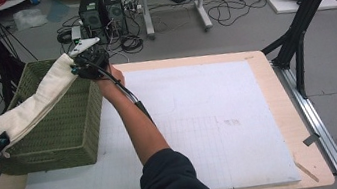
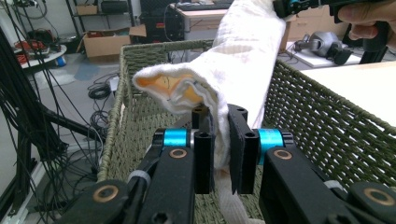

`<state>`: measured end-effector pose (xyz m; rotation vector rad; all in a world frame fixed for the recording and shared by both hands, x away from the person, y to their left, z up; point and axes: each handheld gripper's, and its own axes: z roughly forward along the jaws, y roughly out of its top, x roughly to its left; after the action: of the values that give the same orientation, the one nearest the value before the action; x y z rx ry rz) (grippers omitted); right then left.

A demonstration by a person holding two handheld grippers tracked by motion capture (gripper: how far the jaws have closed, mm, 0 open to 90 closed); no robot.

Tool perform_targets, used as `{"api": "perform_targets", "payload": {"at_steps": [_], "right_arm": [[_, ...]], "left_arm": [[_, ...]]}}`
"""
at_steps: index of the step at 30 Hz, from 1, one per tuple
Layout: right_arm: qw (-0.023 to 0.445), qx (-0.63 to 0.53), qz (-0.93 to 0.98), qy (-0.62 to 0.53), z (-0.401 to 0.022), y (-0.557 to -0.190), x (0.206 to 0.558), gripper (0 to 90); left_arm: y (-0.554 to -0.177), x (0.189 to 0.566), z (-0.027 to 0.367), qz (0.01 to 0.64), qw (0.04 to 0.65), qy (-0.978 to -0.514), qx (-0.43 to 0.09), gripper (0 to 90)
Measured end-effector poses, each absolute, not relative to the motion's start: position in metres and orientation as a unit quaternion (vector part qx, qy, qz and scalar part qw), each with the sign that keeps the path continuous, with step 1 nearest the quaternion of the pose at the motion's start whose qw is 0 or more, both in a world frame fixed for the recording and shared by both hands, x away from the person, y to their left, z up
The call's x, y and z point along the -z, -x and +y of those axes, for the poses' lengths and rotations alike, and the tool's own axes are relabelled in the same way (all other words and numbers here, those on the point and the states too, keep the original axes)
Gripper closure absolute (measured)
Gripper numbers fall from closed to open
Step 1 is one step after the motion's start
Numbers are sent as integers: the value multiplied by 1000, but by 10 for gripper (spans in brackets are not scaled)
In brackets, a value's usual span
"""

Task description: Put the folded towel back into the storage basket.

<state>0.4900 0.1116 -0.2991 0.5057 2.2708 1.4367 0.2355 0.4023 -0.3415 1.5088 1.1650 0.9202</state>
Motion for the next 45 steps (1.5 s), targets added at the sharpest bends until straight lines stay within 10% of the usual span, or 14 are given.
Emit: {"api": "perform_targets", "payload": {"at_steps": [5, 9, 11, 45], "right_arm": [[202, -509, 817, -181, 115, -490, 302, 786], [202, -491, 828, -180, 116, -491, 306, 647], [201, -493, 826, -184, 112, -490, 303, 628], [237, -523, 784, -237, -118, -409, 301, 353]], "left_arm": [[-239, 342, 404, 485, 479, -622, -385, 792], [-238, 341, 407, 500, 478, -605, -394, 453], [-236, 338, 408, 497, 480, -601, -400, 419], [-266, 320, 374, 449, 550, -609, -354, 311]]}}
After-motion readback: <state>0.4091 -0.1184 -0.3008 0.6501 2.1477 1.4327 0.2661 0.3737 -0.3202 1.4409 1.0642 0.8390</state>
